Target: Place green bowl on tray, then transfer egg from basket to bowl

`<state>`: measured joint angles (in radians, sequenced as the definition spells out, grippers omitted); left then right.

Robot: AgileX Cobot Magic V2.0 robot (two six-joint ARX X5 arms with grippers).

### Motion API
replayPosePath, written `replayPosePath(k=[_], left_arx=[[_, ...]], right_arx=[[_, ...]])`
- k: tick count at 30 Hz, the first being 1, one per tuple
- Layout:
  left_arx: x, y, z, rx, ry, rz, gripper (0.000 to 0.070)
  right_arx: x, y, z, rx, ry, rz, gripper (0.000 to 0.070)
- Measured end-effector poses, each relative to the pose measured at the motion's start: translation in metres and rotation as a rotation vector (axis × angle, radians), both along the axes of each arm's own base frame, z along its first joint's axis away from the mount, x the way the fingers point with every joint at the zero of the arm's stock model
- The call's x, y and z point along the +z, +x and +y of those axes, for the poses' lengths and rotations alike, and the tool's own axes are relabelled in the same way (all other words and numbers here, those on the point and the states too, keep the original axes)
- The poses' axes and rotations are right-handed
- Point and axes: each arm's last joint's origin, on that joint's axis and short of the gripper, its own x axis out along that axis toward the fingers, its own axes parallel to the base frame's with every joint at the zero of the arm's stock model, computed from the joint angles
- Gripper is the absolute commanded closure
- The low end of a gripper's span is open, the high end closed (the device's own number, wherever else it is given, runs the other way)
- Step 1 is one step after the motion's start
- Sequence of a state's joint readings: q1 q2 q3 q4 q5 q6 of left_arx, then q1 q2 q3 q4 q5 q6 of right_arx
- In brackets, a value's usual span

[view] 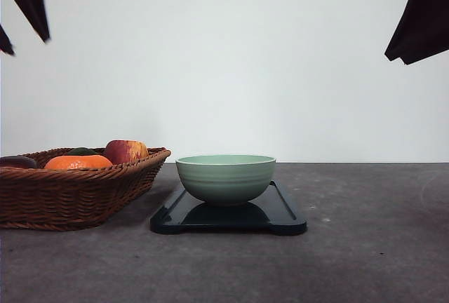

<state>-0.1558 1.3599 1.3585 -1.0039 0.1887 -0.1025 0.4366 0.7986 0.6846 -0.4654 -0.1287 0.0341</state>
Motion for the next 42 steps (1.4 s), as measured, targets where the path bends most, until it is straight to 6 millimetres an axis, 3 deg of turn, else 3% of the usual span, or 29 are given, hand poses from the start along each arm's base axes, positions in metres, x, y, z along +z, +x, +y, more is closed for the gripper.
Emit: replayPosePath(k=[7, 13, 24, 42], left_arx=[[-0.028, 0.049, -0.009, -0.028, 0.026, 0.068, 0.0267], [-0.054, 0.076, -0.017, -0.035, 0.059, 0.074, 0.0267], [-0.087, 0.1, -0.029, -0.038, 0.155, 0.076, 0.0268], [-0.127, 0.115, -0.038, -0.045, 0.213, 0.168, 0.0268]], right_arx=[[0.001, 0.001, 0.0, -0.001, 0.005, -0.01, 0.0542], [0.001, 0.001, 0.0, -0.003, 0.008, -0.008, 0.0542], [0.001, 0.001, 0.0, -0.005, 0.01, -0.008, 0.0542], [0.001, 0.001, 0.0, -0.026, -0.002, -0.014, 0.0542]])
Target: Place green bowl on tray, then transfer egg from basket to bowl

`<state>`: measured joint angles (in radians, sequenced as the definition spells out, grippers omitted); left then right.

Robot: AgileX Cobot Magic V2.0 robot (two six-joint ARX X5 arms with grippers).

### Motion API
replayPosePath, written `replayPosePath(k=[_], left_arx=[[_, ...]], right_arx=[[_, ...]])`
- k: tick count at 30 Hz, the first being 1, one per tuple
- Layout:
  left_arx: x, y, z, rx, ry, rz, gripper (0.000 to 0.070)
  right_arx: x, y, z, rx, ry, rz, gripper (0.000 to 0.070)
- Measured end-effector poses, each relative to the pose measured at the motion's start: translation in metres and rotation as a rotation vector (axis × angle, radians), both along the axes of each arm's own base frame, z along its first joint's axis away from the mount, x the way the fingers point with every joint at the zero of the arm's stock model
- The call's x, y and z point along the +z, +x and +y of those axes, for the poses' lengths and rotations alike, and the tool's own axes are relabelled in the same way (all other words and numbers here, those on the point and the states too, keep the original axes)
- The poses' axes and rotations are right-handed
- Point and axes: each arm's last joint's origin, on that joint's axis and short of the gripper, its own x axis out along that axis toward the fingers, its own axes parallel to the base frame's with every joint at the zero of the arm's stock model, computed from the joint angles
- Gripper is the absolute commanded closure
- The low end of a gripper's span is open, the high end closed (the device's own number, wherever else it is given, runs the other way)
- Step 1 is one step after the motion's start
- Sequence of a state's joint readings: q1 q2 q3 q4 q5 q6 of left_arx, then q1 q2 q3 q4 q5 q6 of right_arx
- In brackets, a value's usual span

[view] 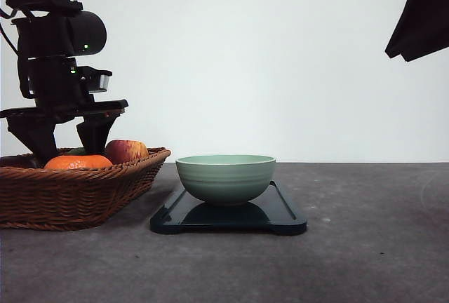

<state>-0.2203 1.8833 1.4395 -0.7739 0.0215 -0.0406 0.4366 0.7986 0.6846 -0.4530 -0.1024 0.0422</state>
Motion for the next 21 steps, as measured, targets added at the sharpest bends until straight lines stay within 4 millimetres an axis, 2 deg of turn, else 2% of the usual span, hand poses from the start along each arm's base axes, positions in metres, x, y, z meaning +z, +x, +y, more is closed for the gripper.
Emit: replayPosePath(k=[12, 14, 17, 19, 21], left_arx=[[-0.012, 0.004, -0.001, 0.001, 0.006, 0.024, 0.0275], [-0.012, 0.004, -0.001, 0.001, 0.006, 0.024, 0.033], [-0.012, 0.004, -0.001, 0.001, 0.006, 0.025, 0.0477], [-0.012, 0.004, -0.001, 0.002, 0.006, 0.025, 0.0509], [-0.012, 0.004, -0.001, 0.004, 0.005, 0.025, 0.051]], right_arx=[[0.0, 0.0, 0.0, 0.0, 0.0, -0.001, 0.0542], [0.0, 0.0, 0.0, 0.0, 0.0, -0.001, 0.0542], [0.0, 0.0, 0.0, 0.0, 0.0, -0.001, 0.0542], [0.0, 0.0, 0.0, 0.0, 0.0, -0.001, 0.0542], [0.0, 0.0, 0.0, 0.0, 0.0, -0.001, 0.0542]])
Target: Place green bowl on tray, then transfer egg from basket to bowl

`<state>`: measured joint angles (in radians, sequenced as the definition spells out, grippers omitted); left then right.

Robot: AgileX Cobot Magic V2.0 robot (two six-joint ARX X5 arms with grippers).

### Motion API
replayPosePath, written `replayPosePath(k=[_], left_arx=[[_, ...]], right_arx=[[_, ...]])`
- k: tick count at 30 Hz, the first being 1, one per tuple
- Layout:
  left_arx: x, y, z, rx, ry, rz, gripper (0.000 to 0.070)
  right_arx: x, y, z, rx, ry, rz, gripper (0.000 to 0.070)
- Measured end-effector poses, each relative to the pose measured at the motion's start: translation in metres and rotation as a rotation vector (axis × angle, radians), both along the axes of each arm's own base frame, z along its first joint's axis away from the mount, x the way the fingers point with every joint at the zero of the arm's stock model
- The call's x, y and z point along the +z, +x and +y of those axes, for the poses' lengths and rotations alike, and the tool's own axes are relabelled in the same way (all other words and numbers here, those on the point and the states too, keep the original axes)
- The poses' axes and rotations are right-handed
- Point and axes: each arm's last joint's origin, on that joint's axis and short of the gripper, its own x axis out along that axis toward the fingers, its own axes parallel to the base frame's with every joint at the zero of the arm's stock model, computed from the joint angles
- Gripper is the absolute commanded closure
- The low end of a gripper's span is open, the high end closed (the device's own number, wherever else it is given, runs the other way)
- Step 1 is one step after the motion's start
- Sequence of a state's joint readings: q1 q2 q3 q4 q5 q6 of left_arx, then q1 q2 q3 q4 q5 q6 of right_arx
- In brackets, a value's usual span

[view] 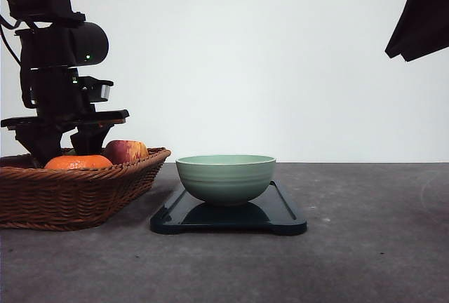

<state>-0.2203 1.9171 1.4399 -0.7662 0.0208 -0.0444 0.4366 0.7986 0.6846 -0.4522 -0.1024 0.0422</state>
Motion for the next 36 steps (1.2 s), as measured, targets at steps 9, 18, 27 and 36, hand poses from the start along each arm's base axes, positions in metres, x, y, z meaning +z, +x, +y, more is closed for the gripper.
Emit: replayPosePath(k=[9, 18, 27, 36], left_arx=[[0.001, 0.0, 0.0, 0.026, -0.008, 0.004, 0.0512], [0.039, -0.019, 0.004, 0.036, -0.021, -0.036, 0.0512], [0.09, -0.042, 0.003, 0.001, -0.096, -0.148, 0.0513], [0.138, -0.049, -0.037, -0.172, -0.295, -0.345, 0.0513]], right_arx=[[0.0, 0.0, 0.0, 0.0, 0.0, 0.0, 0.0542], [0.0, 0.0, 0.0, -0.002, -0.001, -0.001, 0.0542], [0.0, 0.0, 0.0, -0.002, -0.001, -0.001, 0.0542], [0.0, 0.0, 0.0, -0.002, -0.001, -0.001, 0.0542]])
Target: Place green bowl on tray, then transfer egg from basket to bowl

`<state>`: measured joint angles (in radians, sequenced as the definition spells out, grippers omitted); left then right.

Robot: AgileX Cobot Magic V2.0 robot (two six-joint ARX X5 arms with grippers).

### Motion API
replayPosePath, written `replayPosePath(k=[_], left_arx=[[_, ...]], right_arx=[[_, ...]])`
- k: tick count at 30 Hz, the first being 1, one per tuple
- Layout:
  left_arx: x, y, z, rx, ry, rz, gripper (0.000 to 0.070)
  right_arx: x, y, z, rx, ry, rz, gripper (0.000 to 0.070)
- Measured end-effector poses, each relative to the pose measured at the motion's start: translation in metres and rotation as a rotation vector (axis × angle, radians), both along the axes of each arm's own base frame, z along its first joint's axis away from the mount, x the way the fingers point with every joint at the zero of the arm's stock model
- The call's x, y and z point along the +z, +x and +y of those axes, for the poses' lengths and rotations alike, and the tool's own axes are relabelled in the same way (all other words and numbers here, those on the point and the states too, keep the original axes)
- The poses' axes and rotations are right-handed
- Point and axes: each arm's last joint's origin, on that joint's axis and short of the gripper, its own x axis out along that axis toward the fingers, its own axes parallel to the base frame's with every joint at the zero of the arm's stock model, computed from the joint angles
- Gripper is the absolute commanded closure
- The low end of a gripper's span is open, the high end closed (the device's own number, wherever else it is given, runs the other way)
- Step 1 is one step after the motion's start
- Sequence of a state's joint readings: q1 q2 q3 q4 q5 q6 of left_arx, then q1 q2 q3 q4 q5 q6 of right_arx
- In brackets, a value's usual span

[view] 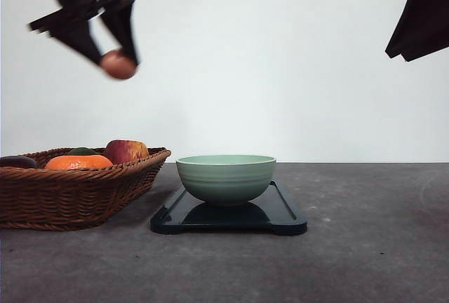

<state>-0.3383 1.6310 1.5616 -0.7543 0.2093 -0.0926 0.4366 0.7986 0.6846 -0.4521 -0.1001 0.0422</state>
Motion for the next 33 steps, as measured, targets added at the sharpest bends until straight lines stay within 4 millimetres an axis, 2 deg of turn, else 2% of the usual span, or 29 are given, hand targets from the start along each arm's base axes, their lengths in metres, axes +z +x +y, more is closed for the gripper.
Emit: replayPosePath(k=[9, 14, 19, 25, 33], left_arx=[[0.012, -0.013, -0.055, -0.144, -0.058, -0.159, 0.0512], [0.007, -0.016, -0.076, -0.164, -0.037, -0.186, 0.0512], [-0.016, -0.009, -0.091, -0.181, 0.002, -0.13, 0.0513], [-0.049, 0.005, -0.102, -0.186, 0.048, -0.051, 0.0513], [-0.084, 0.013, -0.117, -0.209, 0.091, 0.029, 0.0513]], right_arx=[[0.0, 0.0, 0.0, 0.0, 0.0, 0.0, 0.0542], [0.0, 0.0, 0.0, 0.0, 0.0, 0.0, 0.0542], [0.0, 0.0, 0.0, 0.0, 0.0, 0.0, 0.0542], [0.0, 0.0, 0.0, 0.0, 0.0, 0.0, 0.0542], [0.0, 0.0, 0.0, 0.0, 0.0, 0.0, 0.0542]])
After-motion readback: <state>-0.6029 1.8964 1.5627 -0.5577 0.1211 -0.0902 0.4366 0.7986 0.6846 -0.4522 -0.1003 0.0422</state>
